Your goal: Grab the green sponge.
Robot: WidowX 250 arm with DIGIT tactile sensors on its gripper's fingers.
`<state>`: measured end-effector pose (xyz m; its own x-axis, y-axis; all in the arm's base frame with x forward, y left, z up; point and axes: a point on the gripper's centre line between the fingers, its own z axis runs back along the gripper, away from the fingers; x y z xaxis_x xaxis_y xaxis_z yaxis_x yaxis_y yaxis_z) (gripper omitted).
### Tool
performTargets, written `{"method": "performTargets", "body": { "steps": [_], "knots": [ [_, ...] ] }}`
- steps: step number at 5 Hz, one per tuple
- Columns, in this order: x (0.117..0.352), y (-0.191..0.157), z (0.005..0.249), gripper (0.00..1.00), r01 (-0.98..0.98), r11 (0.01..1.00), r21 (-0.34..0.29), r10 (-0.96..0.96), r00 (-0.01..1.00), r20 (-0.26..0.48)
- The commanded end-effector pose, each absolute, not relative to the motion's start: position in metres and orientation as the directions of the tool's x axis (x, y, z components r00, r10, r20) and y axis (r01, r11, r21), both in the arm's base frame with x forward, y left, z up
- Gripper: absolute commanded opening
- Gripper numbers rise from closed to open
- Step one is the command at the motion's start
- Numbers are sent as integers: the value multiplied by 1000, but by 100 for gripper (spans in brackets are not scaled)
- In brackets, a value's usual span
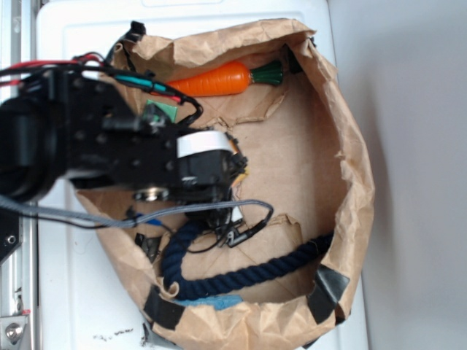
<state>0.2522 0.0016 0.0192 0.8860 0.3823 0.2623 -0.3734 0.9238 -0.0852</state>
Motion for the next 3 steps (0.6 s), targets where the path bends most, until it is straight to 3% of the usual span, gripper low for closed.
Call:
{"method": "performTargets", "body": {
  "steps": [1,3],
  "knots": [
    [241,-14,79,0,-272,957,-100,290,910,295],
    [235,-9,160,0,-205,963,-178,245,937,248]
  ]
}}
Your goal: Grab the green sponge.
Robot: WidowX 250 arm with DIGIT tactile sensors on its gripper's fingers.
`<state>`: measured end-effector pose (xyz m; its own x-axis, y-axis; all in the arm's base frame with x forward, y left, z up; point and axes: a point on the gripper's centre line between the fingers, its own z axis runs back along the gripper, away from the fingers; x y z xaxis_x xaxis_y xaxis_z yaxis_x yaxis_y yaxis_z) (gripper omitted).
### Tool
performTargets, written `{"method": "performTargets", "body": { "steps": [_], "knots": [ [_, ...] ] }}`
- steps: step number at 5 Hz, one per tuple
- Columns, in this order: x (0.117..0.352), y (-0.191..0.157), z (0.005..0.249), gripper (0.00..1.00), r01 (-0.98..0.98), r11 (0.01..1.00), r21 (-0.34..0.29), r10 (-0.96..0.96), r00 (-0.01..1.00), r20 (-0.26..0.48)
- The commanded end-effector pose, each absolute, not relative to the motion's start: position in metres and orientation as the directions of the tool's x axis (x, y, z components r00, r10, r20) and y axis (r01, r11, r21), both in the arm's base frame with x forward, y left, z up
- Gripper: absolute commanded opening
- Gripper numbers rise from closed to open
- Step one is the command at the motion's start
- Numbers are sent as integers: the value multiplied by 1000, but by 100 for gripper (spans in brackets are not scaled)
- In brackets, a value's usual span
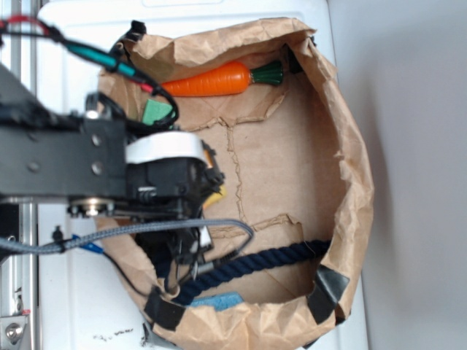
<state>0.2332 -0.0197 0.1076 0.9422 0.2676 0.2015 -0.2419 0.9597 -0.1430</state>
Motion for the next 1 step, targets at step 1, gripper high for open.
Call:
{"method": "performTargets", "body": {
  "steps": [1],
  "knots": [
    [233,-9,166,0,-184,971,-152,220,937,271]
  ]
}}
